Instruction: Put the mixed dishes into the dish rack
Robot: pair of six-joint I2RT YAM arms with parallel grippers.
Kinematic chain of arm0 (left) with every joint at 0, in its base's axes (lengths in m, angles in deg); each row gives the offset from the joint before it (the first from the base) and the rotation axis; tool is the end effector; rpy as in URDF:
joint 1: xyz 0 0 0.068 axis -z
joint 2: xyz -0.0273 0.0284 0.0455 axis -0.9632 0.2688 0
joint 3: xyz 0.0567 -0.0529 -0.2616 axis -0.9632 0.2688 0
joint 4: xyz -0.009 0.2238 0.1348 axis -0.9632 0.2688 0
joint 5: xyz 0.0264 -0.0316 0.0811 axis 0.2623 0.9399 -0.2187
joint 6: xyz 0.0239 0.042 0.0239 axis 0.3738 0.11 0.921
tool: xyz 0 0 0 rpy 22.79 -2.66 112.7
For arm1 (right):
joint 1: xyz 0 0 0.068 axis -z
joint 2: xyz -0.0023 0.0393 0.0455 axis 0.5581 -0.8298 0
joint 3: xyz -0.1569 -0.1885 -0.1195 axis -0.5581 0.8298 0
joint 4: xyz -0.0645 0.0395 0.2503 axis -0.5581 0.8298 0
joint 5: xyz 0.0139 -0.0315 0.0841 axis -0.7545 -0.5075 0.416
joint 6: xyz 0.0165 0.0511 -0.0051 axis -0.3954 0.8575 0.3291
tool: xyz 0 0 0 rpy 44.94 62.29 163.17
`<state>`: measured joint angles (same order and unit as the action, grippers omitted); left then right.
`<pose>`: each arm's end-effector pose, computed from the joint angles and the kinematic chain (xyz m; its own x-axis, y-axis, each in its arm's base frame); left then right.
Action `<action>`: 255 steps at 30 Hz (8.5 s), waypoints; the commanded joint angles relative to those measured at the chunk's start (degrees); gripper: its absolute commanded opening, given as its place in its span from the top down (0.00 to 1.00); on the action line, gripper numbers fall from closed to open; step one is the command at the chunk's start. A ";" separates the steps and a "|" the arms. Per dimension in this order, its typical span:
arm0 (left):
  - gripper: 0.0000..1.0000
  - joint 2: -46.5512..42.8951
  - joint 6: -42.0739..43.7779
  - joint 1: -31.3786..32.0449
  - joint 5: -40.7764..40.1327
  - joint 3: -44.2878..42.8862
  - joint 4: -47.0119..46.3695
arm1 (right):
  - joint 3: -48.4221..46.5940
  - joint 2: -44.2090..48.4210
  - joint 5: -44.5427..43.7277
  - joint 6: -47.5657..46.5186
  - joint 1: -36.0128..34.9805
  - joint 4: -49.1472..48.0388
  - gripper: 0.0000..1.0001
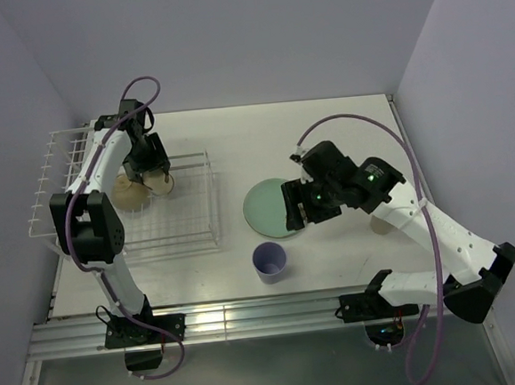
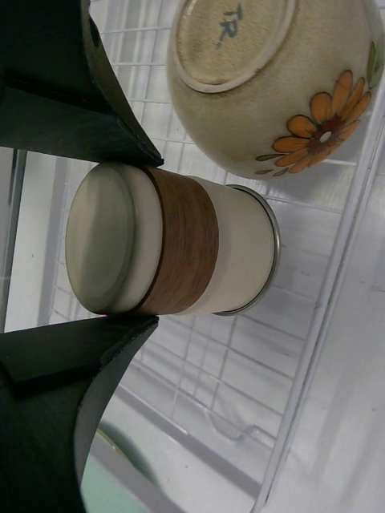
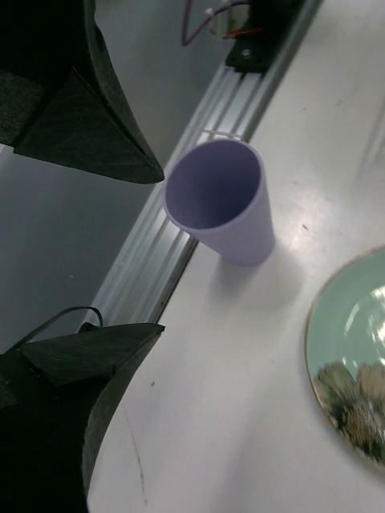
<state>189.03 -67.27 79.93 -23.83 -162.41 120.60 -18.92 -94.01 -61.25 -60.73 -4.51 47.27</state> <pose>0.3835 -0.0342 0.2885 -0.8683 -0.3596 -0.3417 -0.3521 0.9320 -0.0861 0.1622 0.1345 0.3599 -0.8700 -0.1860 -0.4566 -0.3549 0.8791 0.3181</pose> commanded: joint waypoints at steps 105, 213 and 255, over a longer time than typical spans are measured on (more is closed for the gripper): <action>0.08 -48.97 -43.49 20.32 59.82 34.93 -72.57 | 15.53 -3.22 54.61 63.43 12.68 -85.28 1.00; 0.01 -15.75 -0.35 10.65 10.24 0.12 -19.23 | 4.03 1.45 -15.71 10.62 61.63 11.66 0.16; 0.01 -27.43 -26.67 11.98 49.87 6.53 -36.75 | 4.65 -5.77 39.69 25.54 43.63 -27.88 1.00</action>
<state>163.61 -83.53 92.89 13.41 -159.77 98.28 -11.84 -101.42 -40.82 -41.30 41.11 26.73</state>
